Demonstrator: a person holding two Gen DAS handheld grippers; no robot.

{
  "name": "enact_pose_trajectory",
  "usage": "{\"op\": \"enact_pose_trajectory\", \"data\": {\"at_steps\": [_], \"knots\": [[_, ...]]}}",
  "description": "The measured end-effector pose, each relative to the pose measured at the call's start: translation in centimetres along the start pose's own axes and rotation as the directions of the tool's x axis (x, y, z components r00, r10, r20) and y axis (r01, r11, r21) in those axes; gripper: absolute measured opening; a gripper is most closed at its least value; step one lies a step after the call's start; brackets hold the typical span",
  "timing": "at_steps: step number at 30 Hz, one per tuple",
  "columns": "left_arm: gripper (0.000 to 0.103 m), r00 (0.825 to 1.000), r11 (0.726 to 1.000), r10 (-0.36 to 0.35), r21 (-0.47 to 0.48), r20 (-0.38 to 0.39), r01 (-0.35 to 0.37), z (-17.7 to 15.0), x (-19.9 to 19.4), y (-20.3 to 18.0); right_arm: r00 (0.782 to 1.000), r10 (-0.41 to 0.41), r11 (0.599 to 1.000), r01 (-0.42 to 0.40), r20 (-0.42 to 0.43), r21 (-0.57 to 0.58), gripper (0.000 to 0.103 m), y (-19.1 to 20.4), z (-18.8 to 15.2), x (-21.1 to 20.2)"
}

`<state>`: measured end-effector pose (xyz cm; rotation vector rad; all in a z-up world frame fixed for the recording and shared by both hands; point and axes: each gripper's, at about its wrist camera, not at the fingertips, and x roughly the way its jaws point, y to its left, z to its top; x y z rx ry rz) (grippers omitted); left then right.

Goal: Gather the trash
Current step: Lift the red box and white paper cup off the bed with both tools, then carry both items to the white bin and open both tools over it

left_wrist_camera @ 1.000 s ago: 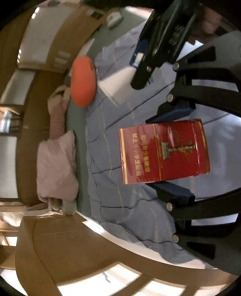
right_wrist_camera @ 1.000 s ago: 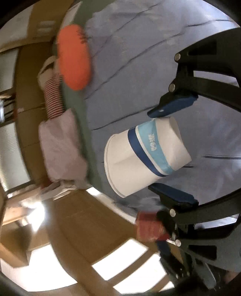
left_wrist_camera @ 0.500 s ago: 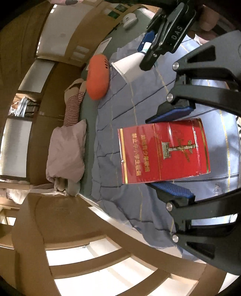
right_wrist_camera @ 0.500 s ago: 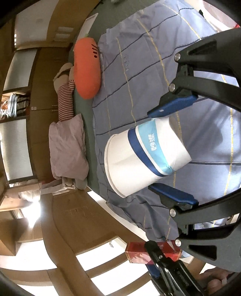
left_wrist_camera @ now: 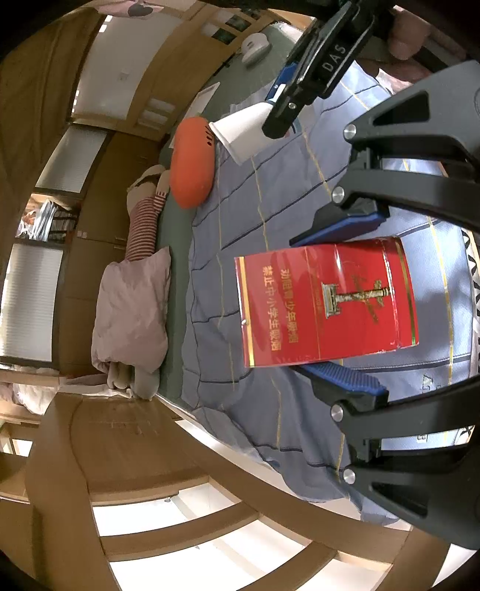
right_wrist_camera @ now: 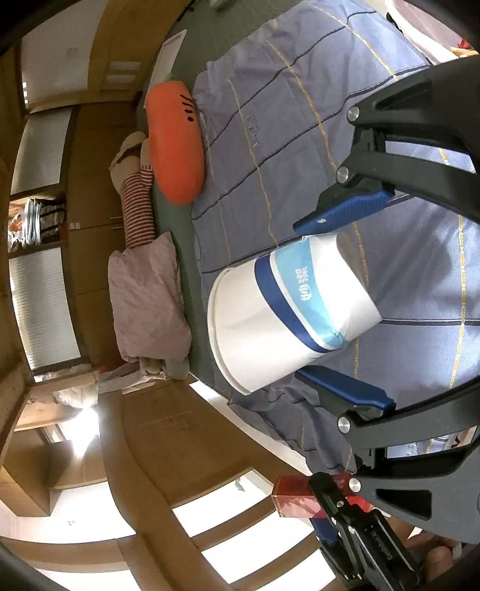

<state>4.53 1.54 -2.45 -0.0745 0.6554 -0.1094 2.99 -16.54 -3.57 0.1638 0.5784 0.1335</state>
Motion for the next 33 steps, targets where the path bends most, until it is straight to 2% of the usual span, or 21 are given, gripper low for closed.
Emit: {"op": "enact_pose_trajectory", "data": {"at_steps": [5, 8, 10, 12, 14, 16, 18, 20, 21, 22, 23, 24, 25, 26, 27, 28, 29, 31, 32, 33], "knots": [[0.059, 1.000, 1.000, -0.005, 0.004, -0.011, 0.005, -0.1, 0.5, 0.1, 1.000, 0.005, 1.000, -0.005, 0.002, 0.015, 0.071, -0.1, 0.2, -0.1], [0.059, 0.999, 0.999, -0.033, 0.011, -0.016, 0.033, 0.1, 0.8, -0.3, 0.998, 0.041, 0.996, -0.044, 0.039, 0.076, 0.071, -1.1, 0.4, -1.7], [0.059, 0.997, 0.997, -0.071, 0.025, -0.015, 0.072, 0.1, 0.8, -0.9, 0.996, 0.072, 0.991, -0.078, 0.061, 0.113, 0.071, -2.6, 0.4, -4.6], [0.059, 0.990, 0.988, -0.138, 0.066, -0.017, 0.139, 0.3, 0.3, -2.7, 0.993, 0.057, 0.989, -0.070, 0.099, 0.131, 0.072, -5.0, -0.3, -9.5], [0.059, 0.971, 0.966, -0.234, 0.107, -0.039, 0.237, 0.6, -0.4, -5.4, 0.993, 0.024, 0.991, -0.040, 0.118, 0.131, 0.073, -7.4, -1.3, -13.6], [0.060, 0.934, 0.919, -0.348, 0.168, -0.078, 0.356, 0.8, -1.6, -9.3, 0.994, -0.053, 0.990, 0.039, 0.100, 0.133, 0.073, -10.1, -3.0, -17.3], [0.060, 0.872, 0.835, -0.469, 0.249, -0.142, 0.490, 0.4, -3.2, -14.9, 0.991, -0.131, 0.978, 0.125, 0.023, 0.166, 0.076, -13.5, -5.6, -19.9], [0.062, 0.805, 0.747, -0.550, 0.300, -0.223, 0.594, -0.7, -4.3, -20.5, 0.975, -0.193, 0.958, 0.211, -0.109, 0.195, 0.087, -16.2, -7.8, -20.7], [0.074, 0.772, 0.710, -0.576, 0.303, -0.270, 0.636, -1.3, -4.3, -22.4, 0.958, -0.227, 0.944, 0.260, -0.175, 0.202, 0.089, -17.8, -8.9, -21.3], [0.085, 0.701, 0.642, -0.610, 0.289, -0.369, 0.711, -2.6, -4.1, -25.4, 0.948, -0.262, 0.929, 0.299, -0.182, 0.218, 0.090, -18.7, -9.2, -22.1], [0.100, 0.649, 0.595, -0.625, 0.272, -0.433, 0.756, -3.6, -3.8, -27.2, 0.936, -0.319, 0.899, 0.349, -0.151, 0.265, 0.093, -20.0, -9.2, -23.7], [0.100, 0.583, 0.536, -0.635, 0.255, -0.506, 0.805, -4.8, -3.4, -29.1, 0.924, -0.374, 0.860, 0.377, -0.079, 0.344, 0.098, -21.3, -8.8, -26.0], [0.100, 0.559, 0.511, -0.619, 0.258, -0.552, 0.820, -5.8, -3.1, -30.4, 0.911, -0.413, 0.826, 0.373, 0.005, 0.423, 0.100, -22.1, -8.1, -28.2], [0.100, 0.587, 0.534, -0.577, 0.281, -0.568, 0.797, -6.4, -2.4, -31.1, 0.898, -0.434, 0.811, 0.351, 0.078, 0.468, 0.100, -22.2, -7.5, -29.7], [0.100, 0.624, 0.570, -0.551, 0.296, -0.554, 0.766, -6.3, -2.0, -30.8, 0.892, -0.439, 0.811, 0.340, 0.111, 0.475, 0.100, -22.1, -7.1, -30.2], [0.100, 0.652, 0.602, -0.554, 0.292, -0.518, 0.743, -5.5, -1.6, -29.5, 0.887, -0.435, 0.826, 0.324, 0.155, 0.462, 0.100, -21.4, -6.3, -30.2], [0.100, 0.669, 0.622, -0.558, 0.286, -0.491, 0.729, -4.7, -1.5, -28.3, 0.886, -0.435, 0.832, 0.328, 0.160, 0.448, 0.100, -21.2, -5.9, -29.8], [0.100, 0.745, 0.701, -0.531, 0.285, -0.404, 0.654, -2.3, -0.9, -24.6, 0.902, -0.409, 0.863, 0.333, 0.140, 0.380, 0.100, -19.5, -4.6, -27.1], [0.100, 0.807, 0.765, -0.493, 0.280, -0.326, 0.580, -0.6, -0.7, -21.4, 0.918, -0.379, 0.888, 0.326, 0.118, 0.324, 0.100, -17.7, -3.7, -24.2], [0.100, 0.838, 0.798, -0.468, 0.273, -0.279, 0.537, 0.4, -0.7, -19.5, 0.923, -0.370, 0.898, 0.325, 0.109, 0.298, 0.100, -17.4, -3.1, -23.0]]}}
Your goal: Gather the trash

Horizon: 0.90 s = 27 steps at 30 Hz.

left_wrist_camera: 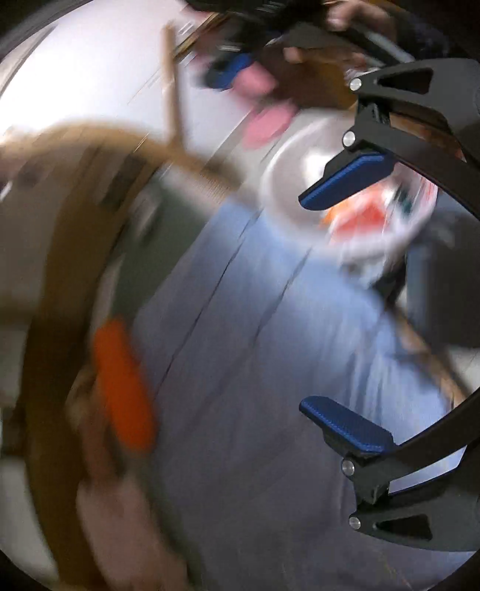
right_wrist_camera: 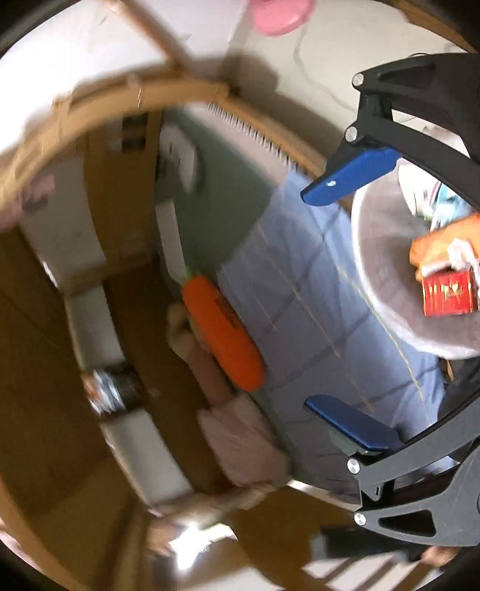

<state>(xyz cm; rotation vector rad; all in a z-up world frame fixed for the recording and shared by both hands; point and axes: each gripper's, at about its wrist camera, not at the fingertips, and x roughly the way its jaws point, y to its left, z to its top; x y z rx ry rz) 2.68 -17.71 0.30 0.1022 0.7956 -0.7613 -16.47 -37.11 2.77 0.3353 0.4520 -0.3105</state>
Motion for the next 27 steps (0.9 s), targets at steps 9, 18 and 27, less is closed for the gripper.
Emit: {"op": "enact_pose_trajectory", "data": {"at_steps": [9, 18, 27], "knots": [[0.100, 0.810, 0.799, 0.571, -0.315, 0.132, -0.512, -3.3, -8.5, 14.8, 0.968, 0.194, 0.942, -0.230, -0.162, -0.246, 0.100, 20.2, -3.5, 12.5], [0.100, 0.775, 0.708, 0.632, -0.428, 0.029, -0.561, -6.8, -8.2, 20.1, 0.974, 0.180, 0.898, -0.221, -0.141, -0.380, 0.100, 29.7, -6.5, 16.9], [0.100, 0.767, 0.709, 0.642, -0.389, 0.010, -0.588, -7.1, -7.6, 19.5, 0.966, 0.178, 0.904, -0.237, -0.190, -0.356, 0.100, 29.7, -7.3, 18.1]]}}
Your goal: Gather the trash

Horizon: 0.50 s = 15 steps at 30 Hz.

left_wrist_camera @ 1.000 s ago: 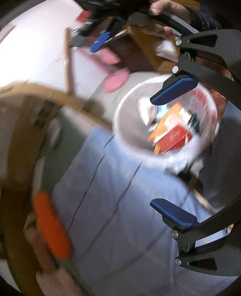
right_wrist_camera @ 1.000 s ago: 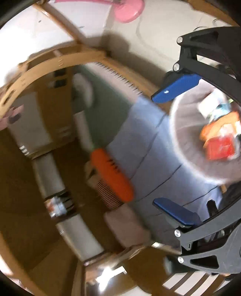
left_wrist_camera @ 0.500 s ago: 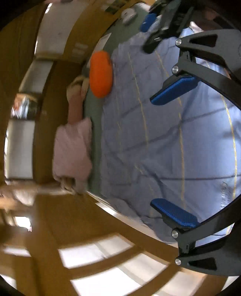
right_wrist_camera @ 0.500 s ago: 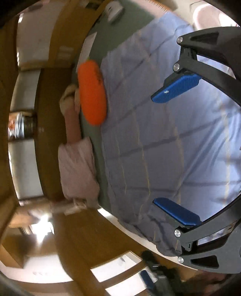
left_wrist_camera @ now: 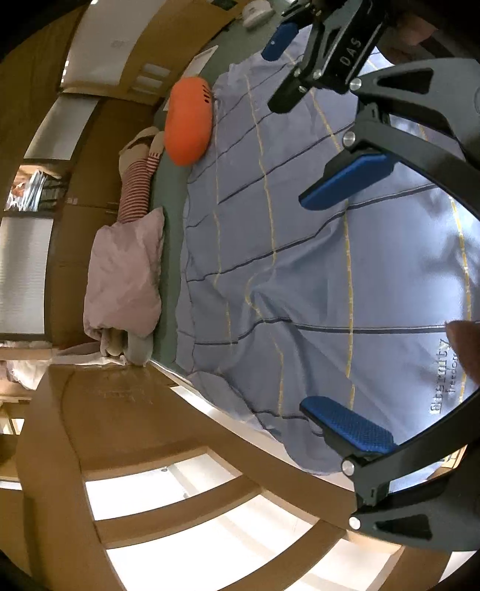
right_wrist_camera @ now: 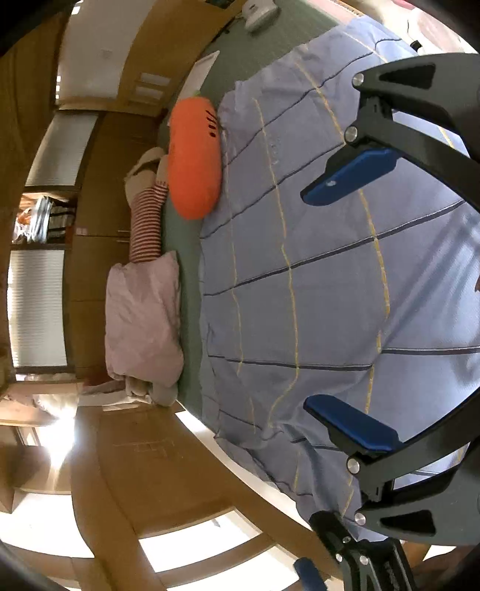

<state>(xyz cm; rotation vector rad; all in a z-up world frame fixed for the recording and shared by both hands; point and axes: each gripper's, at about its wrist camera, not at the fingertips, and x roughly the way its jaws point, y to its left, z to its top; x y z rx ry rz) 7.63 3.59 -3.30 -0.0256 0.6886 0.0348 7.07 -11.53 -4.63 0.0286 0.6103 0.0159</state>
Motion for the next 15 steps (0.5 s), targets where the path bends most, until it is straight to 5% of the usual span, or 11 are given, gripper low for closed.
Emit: {"op": "enact_pose_trajectory", "data": {"at_steps": [15], "knots": [[0.100, 1.000, 1.000, 0.003, -0.024, -0.021, -0.004, -0.3, 1.1, 0.3, 1.000, 0.006, 1.000, -0.006, 0.002, -0.022, 0.100, 0.1, -0.3, 1.0]]}}
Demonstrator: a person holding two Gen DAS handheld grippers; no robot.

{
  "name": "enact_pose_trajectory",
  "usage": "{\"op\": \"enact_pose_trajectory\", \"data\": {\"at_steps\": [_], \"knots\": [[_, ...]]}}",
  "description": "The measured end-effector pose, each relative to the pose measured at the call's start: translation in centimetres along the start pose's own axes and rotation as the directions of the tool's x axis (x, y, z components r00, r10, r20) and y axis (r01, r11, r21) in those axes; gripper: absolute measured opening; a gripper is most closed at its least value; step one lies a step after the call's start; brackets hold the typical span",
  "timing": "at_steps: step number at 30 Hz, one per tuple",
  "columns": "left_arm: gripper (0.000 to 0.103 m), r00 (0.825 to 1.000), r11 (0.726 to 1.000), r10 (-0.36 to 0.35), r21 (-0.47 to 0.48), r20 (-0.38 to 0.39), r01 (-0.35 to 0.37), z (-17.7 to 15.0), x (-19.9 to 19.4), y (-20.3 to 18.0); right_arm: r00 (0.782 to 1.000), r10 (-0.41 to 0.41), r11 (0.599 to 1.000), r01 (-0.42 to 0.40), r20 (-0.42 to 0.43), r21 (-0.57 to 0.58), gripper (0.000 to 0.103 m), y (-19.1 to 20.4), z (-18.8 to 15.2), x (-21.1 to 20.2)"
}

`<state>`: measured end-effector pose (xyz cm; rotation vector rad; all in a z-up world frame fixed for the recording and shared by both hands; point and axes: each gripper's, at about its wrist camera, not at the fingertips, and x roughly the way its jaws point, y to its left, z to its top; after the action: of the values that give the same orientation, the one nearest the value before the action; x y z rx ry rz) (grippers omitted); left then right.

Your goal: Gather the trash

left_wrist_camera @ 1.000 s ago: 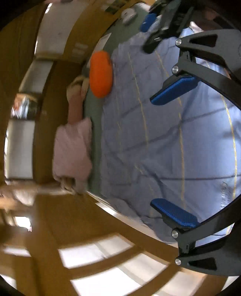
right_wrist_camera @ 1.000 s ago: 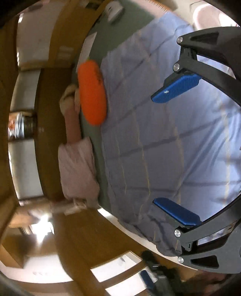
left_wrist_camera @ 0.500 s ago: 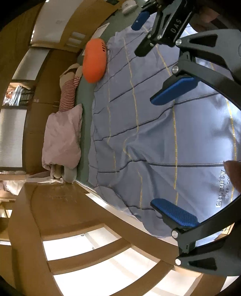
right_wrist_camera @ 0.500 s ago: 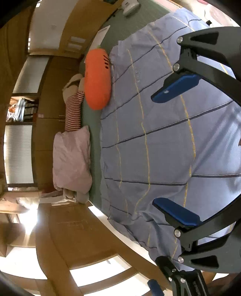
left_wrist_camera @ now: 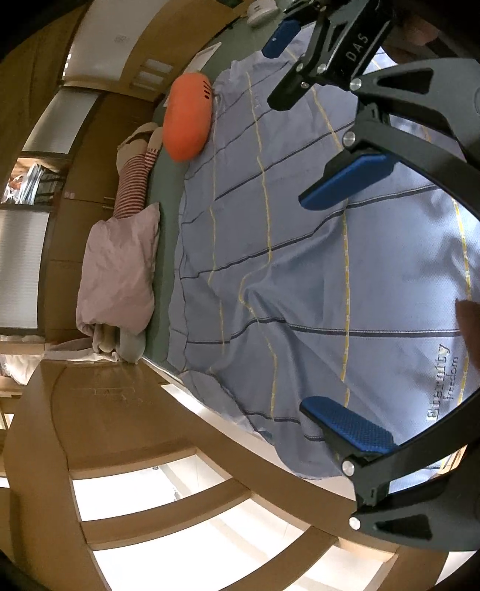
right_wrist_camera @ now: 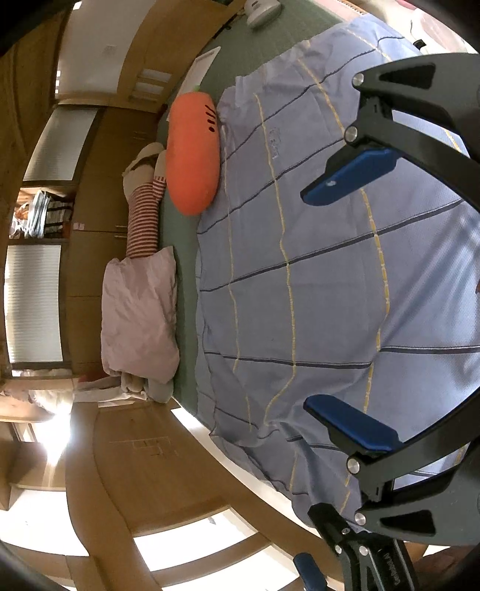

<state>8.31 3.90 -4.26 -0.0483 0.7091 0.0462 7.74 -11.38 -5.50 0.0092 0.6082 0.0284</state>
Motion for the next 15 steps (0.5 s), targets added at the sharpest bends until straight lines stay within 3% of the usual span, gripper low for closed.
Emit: {"op": "enact_pose_trajectory", "data": {"at_steps": [15], "knots": [[0.100, 1.000, 1.000, -0.018, -0.001, -0.005, 0.018, -0.09, 0.20, 0.05, 1.000, -0.001, 1.000, 0.001, -0.003, 0.002, 0.100, 0.13, -0.11, 0.12]]}}
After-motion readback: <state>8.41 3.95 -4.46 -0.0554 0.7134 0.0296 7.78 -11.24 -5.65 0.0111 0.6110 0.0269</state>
